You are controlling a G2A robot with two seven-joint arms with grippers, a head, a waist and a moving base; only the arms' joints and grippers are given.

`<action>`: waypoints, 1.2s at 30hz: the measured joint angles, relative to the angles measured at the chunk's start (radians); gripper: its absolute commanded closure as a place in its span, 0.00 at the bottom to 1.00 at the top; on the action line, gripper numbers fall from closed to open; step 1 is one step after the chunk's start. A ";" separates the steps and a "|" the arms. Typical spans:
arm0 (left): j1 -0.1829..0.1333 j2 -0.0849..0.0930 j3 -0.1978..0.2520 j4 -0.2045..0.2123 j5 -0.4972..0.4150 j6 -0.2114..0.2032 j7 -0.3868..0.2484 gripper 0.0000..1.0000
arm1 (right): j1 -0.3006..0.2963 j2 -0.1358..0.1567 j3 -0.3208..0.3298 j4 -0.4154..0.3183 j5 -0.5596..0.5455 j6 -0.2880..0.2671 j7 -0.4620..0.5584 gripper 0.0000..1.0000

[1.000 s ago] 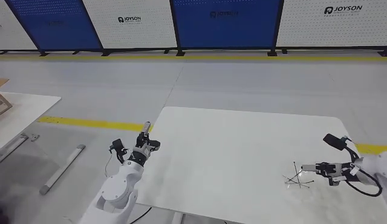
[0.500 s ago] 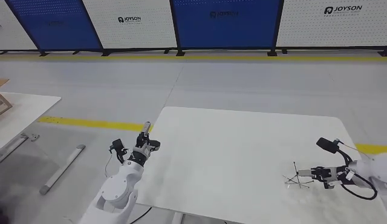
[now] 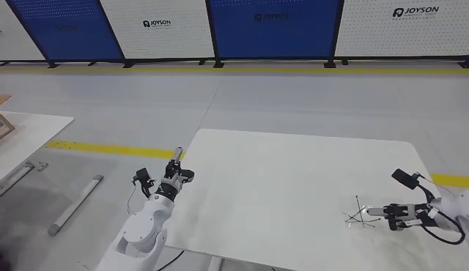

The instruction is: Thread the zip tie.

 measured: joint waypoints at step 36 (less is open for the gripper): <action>0.000 0.000 0.000 0.000 0.000 0.000 0.000 0.00 | 0.095 0.005 -0.125 0.089 0.012 0.052 0.000 0.87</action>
